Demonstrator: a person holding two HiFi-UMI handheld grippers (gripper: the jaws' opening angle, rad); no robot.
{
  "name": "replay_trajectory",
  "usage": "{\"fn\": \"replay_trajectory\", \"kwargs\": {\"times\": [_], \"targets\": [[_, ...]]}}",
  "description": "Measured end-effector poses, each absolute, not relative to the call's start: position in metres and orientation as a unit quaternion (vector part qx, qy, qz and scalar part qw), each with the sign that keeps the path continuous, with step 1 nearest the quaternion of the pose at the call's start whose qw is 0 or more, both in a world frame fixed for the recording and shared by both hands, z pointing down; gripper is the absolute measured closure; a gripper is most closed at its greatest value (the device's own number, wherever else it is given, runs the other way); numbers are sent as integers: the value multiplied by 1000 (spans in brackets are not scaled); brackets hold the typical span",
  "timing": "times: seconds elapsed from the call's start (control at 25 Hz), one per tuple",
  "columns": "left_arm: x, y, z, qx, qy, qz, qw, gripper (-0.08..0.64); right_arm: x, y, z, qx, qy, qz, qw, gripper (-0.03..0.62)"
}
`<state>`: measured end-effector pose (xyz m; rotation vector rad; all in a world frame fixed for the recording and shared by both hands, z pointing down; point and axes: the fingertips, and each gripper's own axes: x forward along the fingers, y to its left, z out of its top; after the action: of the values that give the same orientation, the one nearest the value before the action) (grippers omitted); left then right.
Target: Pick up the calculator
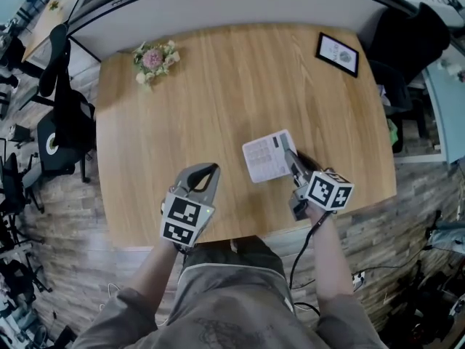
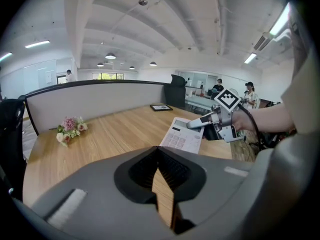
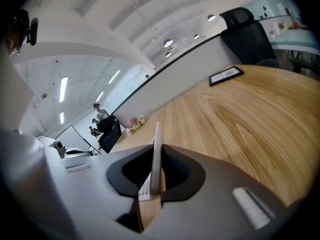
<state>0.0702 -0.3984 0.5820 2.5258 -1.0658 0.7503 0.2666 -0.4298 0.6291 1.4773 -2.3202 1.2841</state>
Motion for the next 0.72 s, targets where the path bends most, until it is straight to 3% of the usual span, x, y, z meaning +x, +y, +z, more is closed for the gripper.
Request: {"fn": "replay_trajectory", "kwargs": {"times": [0.36, 0.72], "targets": [[49, -409, 496, 886, -394, 224, 96, 558, 254, -416, 499, 509, -796, 326, 26, 537], [42, -396, 387, 899, -397, 184, -10, 558, 246, -380, 382, 528, -816, 232, -33, 537]]}}
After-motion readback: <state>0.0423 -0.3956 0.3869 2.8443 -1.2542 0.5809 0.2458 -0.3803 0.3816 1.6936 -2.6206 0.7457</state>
